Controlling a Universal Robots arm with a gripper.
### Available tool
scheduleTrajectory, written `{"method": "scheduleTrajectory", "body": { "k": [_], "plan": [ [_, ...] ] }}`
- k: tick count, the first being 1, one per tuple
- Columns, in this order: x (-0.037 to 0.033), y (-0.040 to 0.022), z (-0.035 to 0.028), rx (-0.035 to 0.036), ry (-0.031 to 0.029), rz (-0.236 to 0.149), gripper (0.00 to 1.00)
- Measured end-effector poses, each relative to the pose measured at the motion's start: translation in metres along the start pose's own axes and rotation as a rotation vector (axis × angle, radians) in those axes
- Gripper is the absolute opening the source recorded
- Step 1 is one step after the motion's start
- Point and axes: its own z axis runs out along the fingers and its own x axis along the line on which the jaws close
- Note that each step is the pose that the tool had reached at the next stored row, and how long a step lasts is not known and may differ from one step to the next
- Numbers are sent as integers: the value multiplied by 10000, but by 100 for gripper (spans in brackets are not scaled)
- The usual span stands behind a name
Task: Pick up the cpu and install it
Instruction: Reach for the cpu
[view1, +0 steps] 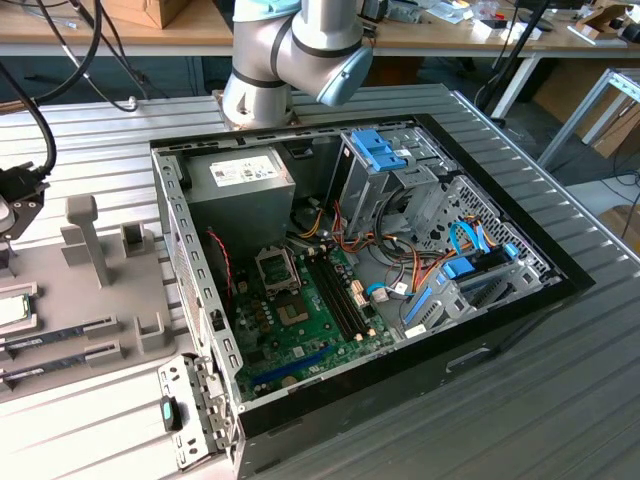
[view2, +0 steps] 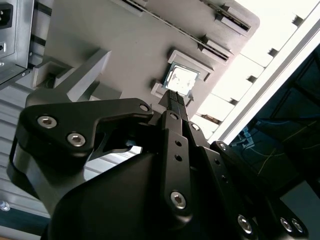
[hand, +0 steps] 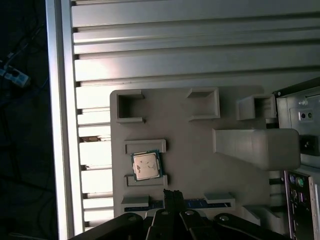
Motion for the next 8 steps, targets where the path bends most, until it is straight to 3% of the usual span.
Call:
{"method": "scheduleTrajectory", "body": {
  "k": [1,2,4,8],
  "plan": [
    [0,-1,-1,6,58,2,11],
    [0,0,1,21,208,8,11],
    [-1,0,3,33,366,14,11],
    [0,-1,1,36,393,16,11]
  ]
}}
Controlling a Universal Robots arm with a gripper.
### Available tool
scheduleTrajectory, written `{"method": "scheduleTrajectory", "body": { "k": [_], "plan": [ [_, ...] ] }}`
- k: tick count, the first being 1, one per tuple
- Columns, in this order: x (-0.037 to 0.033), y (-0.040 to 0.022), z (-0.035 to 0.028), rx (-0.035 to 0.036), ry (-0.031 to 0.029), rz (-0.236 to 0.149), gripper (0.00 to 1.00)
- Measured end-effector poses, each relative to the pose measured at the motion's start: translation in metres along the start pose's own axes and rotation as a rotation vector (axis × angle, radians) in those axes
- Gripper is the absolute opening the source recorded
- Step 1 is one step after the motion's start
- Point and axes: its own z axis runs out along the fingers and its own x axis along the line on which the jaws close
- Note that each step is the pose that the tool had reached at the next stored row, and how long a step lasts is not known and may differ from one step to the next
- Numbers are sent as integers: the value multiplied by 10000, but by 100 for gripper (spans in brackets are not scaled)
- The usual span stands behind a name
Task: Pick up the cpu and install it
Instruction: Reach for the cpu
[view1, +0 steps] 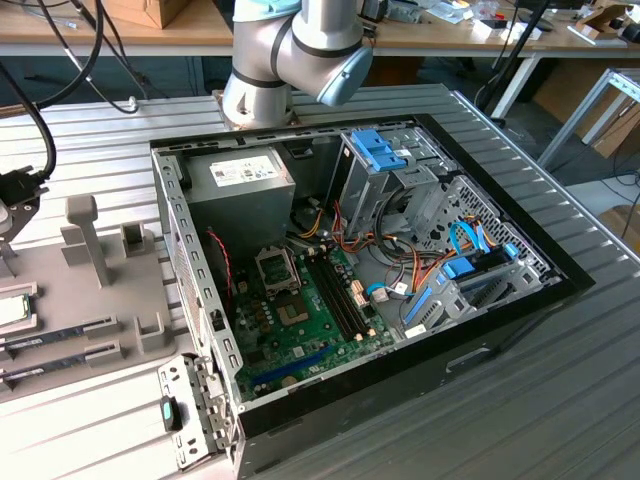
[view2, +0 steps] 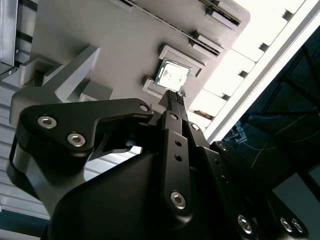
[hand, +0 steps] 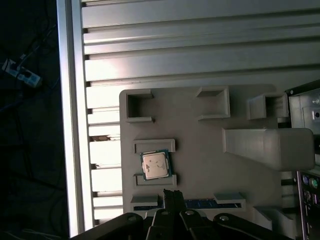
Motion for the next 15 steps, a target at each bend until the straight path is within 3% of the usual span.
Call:
{"method": "scheduleTrajectory", "body": {
  "k": [2,5,9,15],
  "plan": [
    [-1,0,4,12,-1,0,11],
    [-1,-1,19,104,-8,0,11],
    [0,9,38,107,-9,3,11],
    [7,98,49,107,-8,2,11]
  ]
}}
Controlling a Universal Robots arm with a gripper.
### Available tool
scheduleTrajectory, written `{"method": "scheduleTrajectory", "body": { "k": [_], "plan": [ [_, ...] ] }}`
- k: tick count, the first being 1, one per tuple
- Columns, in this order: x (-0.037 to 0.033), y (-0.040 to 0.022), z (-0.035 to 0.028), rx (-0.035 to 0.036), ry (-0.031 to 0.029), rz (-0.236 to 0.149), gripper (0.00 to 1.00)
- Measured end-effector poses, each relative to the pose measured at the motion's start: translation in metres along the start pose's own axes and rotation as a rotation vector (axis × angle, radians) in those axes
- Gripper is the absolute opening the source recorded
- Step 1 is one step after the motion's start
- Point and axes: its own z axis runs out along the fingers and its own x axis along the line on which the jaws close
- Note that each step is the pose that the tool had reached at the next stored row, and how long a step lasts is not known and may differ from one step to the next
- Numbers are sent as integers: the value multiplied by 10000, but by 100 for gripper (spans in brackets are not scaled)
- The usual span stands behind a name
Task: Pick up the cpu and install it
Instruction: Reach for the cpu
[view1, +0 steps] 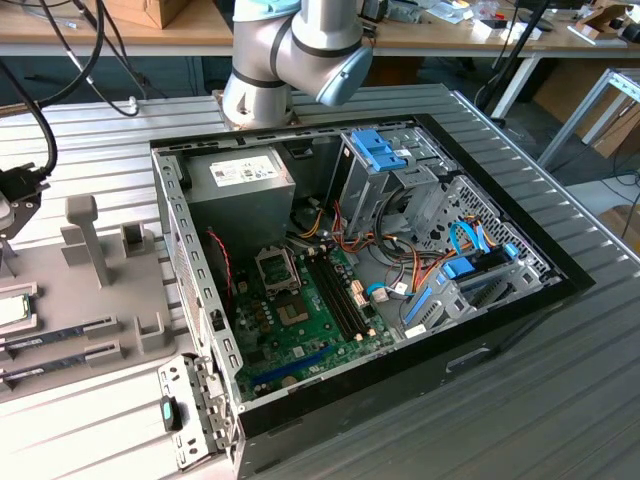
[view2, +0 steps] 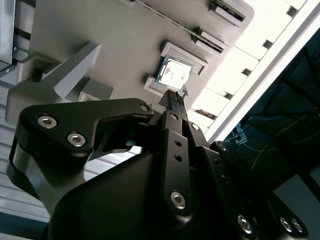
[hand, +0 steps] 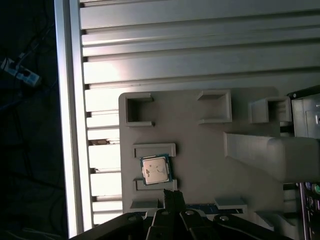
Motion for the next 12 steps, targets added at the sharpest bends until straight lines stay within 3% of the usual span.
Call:
{"method": "scheduleTrajectory", "body": {
  "k": [12],
  "plan": [
    [1,24,15,0,0,0,11]
  ]
}}
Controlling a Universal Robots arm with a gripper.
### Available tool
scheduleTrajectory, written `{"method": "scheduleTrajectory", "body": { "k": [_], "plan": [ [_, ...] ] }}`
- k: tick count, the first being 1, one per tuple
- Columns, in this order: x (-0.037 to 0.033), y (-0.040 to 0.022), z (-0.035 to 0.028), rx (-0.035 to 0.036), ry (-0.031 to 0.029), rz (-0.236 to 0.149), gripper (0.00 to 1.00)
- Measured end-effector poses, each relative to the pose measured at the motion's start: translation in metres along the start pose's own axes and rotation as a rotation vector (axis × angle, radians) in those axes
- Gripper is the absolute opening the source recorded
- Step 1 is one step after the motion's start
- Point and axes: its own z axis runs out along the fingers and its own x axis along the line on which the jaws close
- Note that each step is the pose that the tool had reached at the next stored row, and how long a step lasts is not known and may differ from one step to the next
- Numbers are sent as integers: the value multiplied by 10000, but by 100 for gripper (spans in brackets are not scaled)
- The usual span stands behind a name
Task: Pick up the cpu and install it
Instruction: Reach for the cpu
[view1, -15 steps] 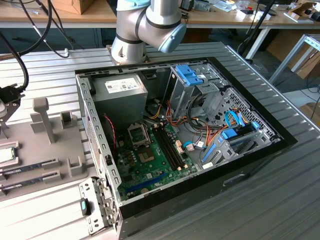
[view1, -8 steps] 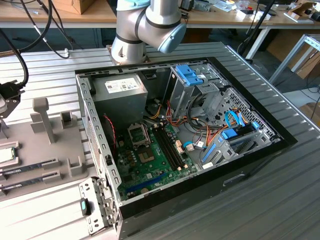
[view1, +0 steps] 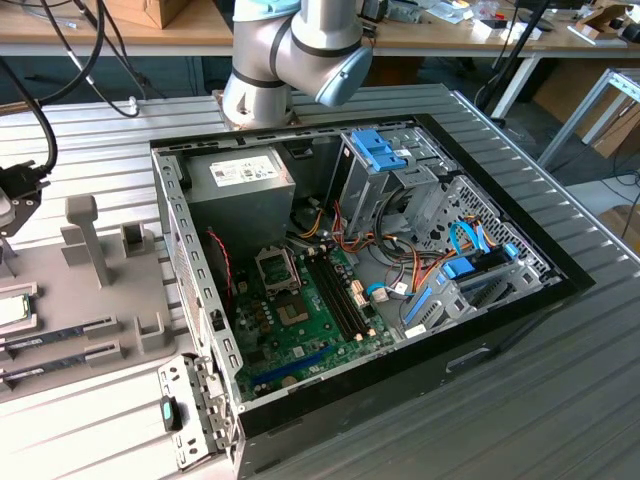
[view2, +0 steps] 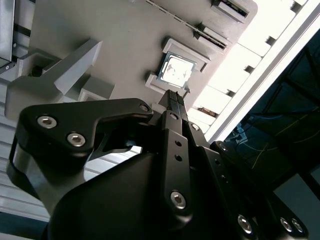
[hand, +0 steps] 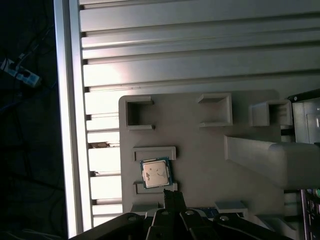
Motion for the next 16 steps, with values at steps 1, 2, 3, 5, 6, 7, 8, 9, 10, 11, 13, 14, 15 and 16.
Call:
{"method": "scheduleTrajectory", "body": {
  "k": [1,2,3,5,6,7,8,9,10,11,13,14,15,16],
  "plan": [
    [0,0,4,0,0,0,11],
    [0,-1,12,1,1,0,11],
    [0,-1,19,0,0,0,11],
    [0,-1,25,1,1,0,11],
    [-1,-1,32,1,1,0,11],
    [-1,-1,35,1,1,0,11],
    [-1,-1,38,1,2,0,11],
    [-1,-1,43,1,2,0,11],
    [-1,-2,46,1,1,0,11],
    [-1,-2,50,0,1,0,11],
    [-1,-2,62,1,2,0,11],
    [-1,-2,68,1,1,0,11],
    [-1,-2,72,1,2,0,11],
    [-1,-2,75,0,1,0,11]
  ]
}}
